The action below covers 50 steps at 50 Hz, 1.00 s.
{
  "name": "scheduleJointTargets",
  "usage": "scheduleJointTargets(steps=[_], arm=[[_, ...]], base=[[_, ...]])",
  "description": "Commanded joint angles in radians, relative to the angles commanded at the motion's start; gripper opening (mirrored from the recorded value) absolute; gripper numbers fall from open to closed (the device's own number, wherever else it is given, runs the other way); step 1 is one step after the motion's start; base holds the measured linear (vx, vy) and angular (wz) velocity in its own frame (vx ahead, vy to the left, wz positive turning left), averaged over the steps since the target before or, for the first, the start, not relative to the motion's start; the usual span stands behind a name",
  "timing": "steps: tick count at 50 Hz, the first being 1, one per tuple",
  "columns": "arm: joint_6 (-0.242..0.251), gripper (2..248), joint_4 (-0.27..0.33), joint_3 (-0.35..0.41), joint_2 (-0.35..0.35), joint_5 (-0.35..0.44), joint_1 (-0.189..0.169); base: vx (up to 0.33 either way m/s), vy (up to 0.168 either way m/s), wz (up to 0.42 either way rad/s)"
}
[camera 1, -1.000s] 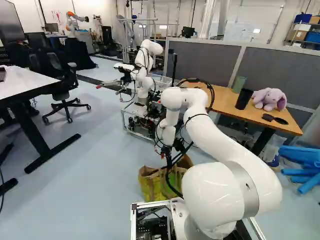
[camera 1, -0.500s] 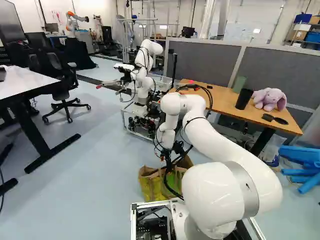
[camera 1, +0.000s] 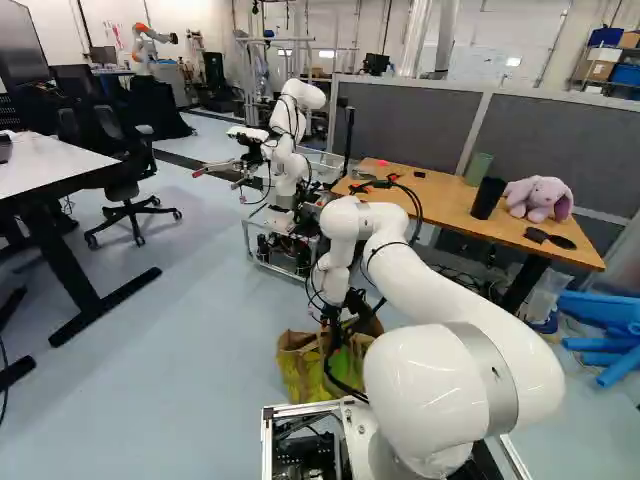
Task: Pick up the bag on the ground and place it on the table
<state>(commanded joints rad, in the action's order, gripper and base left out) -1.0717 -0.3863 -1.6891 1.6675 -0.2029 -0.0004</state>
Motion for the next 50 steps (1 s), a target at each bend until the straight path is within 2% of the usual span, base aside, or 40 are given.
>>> scheduleJointTargets(steps=[1, 2, 6, 7, 11, 12, 17, 18, 22, 23, 27, 28, 32, 33, 50], arm=[[0.0, 247, 0.0, -0.003, 0.003, 0.0, 0.0], [0.0, 216, 0.0, -0.005, 0.005, 0.0, 0.0], [0.0, 216, 0.0, -0.01, 0.009, 0.0, 0.0], [0.0, 178, 0.0, -0.01, 0.01, 0.0, 0.0], [0.0, 178, 0.0, -0.012, 0.011, 0.0, 0.0], [0.0, 140, 0.0, -0.012, 0.012, 0.0, 0.0], [0.0, 140, 0.0, -0.013, 0.012, 0.0, 0.0], [0.0, 103, 0.0, -0.013, 0.012, 0.0, 0.0], [0.0, 103, 0.0, -0.013, 0.012, 0.0, 0.0], [0.0, 66, 0.0, -0.013, 0.012, 0.0, 0.0], [0.0, 66, 0.0, -0.013, 0.012, 0.0, 0.0], [0.0, 31, 0.0, -0.013, 0.012, 0.0, 0.0], [0.0, 31, 0.0, -0.013, 0.012, 0.0, 0.0], [0.0, 22, 0.0, -0.013, 0.012, 0.0, 0.0], [0.0, 22, 0.0, 0.0, 0.0, 0.0, 0.0]], base=[[0.0, 0.0, 0.0], [0.0, 0.0, 0.0], [0.0, 0.0, 0.0], [0.0, 0.0, 0.0], [0.0, 0.0, 0.0], [0.0, 0.0, 0.0], [0.0, 0.0, 0.0], [0.0, 0.0, 0.0], [0.0, 0.0, 0.0], [0.0, 0.0, 0.0], [0.0, 0.0, 0.0], [0.0, 0.0, 0.0], [0.0, 0.0, 0.0], [0.0, 0.0, 0.0], [0.0, 0.0, 0.0]])
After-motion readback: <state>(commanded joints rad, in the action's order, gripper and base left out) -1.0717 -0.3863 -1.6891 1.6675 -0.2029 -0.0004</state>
